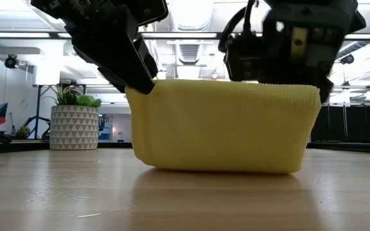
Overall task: Fold microfiber towels
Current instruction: Fold the yellow microfiber cloth
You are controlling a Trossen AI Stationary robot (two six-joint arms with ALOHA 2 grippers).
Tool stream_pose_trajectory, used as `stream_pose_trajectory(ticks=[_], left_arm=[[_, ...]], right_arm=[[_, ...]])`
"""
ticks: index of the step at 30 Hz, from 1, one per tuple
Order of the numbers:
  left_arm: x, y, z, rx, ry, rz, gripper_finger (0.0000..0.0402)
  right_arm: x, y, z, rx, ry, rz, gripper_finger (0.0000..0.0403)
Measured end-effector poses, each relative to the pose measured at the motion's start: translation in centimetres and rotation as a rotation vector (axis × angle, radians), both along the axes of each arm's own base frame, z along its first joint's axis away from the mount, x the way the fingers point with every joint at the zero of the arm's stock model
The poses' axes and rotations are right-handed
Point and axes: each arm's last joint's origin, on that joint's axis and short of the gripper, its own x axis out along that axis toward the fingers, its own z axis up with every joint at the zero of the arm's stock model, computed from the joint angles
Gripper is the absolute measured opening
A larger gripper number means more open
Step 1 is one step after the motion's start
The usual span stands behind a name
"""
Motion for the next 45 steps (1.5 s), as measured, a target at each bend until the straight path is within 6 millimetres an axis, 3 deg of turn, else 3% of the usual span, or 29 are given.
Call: stream_pose_trajectory(ticks=[6,11,16,23,33,39,45], left_arm=[[0.1,0.1,0.1,-0.011,0.001,0.06,0.0],[0.2,0.5,0.1,-0.017,0.004,0.11,0.0],[0.6,1.5,0.1,-0.019,-0.001,0.169,0.0],[1.2,3.1,0.4,-0.019,-0.028,0.232,0.0],[1.6,4.5,0.3,0.016,-0.037,0.291,0.0],[1.7,5.3,0.3,0.066,-0.052,0.365,0.0],[1.8,6.2,0.2,0.079,-0.054,0.405,0.0]], right_arm=[[-0.1,0.5,-0.5,0.012,0.021,0.028,0.0009],[-0.5,0.4,0.6,-0.003,-0.002,0.026,0.0009],[-1.7,0.2,2.0,-0.127,0.004,-0.033,0.0009],[-3.1,0.5,3.0,-0.156,0.018,-0.08,0.0009],[-6.6,1.1,5.2,-0.267,-0.013,-0.242,0.0009],[-5.4,2.5,7.1,-0.22,-0.259,-0.143,0.0009],[-3.5,1.1,5.5,-0.252,-0.243,-0.159,0.0009]])
